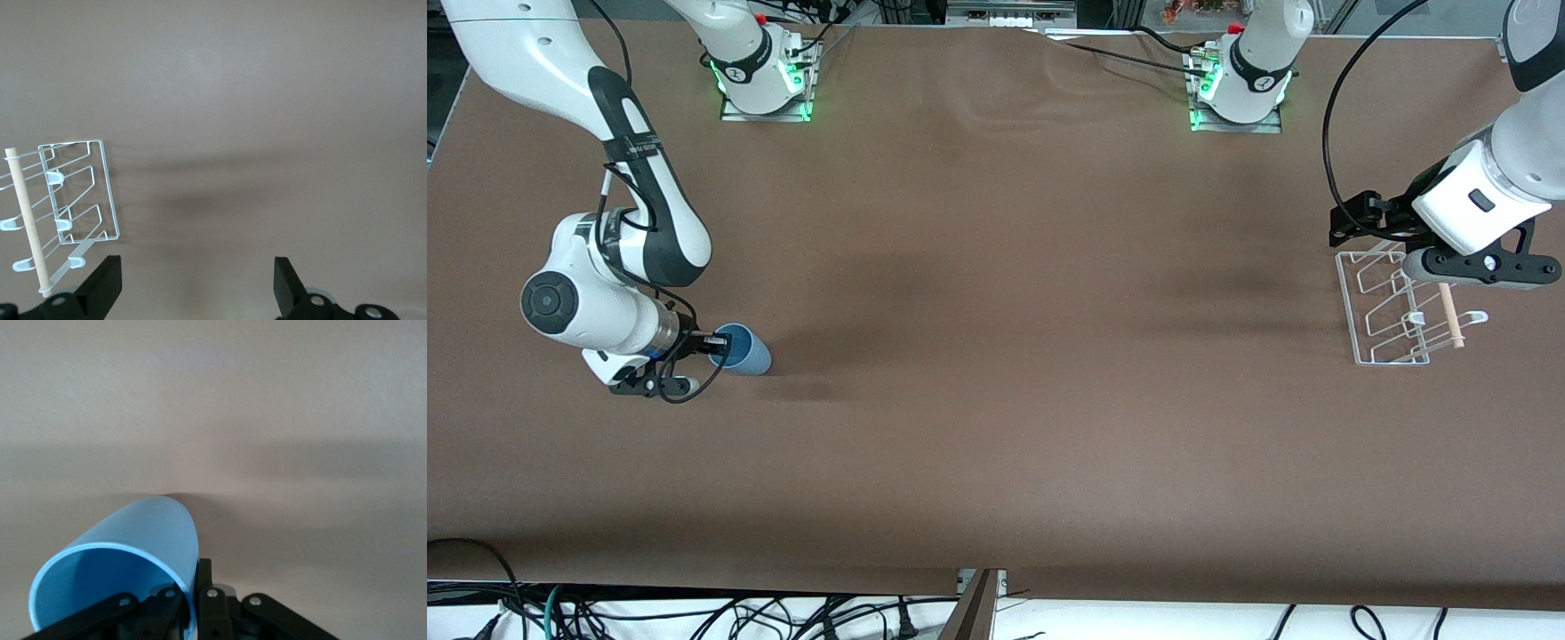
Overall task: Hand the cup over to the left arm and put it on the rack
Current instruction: 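Lift the cup with the right gripper toward the table middle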
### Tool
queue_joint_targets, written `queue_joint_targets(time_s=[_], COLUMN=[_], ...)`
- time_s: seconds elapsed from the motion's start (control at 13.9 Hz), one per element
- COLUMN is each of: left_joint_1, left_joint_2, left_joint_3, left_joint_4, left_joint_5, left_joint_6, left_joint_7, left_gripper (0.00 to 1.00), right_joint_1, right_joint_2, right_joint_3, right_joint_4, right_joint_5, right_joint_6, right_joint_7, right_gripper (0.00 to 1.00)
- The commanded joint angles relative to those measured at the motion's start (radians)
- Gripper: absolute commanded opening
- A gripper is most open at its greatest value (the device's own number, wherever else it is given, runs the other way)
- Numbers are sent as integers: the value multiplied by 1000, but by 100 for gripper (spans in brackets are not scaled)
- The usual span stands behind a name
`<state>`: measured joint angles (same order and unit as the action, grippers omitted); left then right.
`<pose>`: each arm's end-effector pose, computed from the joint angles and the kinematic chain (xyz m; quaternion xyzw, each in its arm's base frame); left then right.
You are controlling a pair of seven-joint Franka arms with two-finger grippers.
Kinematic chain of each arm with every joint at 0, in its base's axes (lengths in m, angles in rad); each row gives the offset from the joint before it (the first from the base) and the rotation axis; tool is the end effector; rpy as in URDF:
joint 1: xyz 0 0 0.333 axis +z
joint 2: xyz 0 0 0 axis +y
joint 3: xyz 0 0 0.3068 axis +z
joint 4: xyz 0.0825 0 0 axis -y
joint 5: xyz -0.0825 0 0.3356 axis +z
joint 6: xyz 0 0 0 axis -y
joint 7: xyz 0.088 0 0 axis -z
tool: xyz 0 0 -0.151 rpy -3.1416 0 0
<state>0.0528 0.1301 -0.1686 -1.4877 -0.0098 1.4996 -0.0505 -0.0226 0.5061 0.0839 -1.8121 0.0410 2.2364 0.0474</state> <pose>0.5268 -0.0577 0.5338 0.9977 -0.0326 -0.0593 0.0109 0.5976 0.0369 0.2372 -0.9985 0.0108 0.0421 0.0339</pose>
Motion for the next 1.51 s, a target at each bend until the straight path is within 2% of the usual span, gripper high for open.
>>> queue_joint_targets(time_s=[0.0,0.29,0.57,0.72,1.08,1.29,1.44], left_joint_1=[6,7,2,4,-7,-13,-14], left_joint_2=[9,9,9,9,11,20,46], left_joint_3=[-2,1,1,1,0,-15,-44], left_joint_4=[20,20,20,20,20,18,20], left_joint_5=[5,5,5,4,4,2,2], left_joint_6=[-10,-10,-10,-10,-12,-16,-21], left_joint_7=[14,14,3,4,14,20,96], left_gripper=[100,100,100,100,100,100,100], right_joint_1=[-2,15,111,171,296,322,323], right_joint_2=[5,11,31,54,144,206,209], right_joint_3=[42,128,135,135,151,209,259], right_joint_4=[57,146,218,278,440,546,559], right_joint_5=[81,195,316,400,413,413,413], right_joint_6=[-11,-61,-61,-61,-47,-43,-32], right_joint_7=[-14,-4,6,113,238,326,415], right_gripper=[0,0,0,0,0,0,0])
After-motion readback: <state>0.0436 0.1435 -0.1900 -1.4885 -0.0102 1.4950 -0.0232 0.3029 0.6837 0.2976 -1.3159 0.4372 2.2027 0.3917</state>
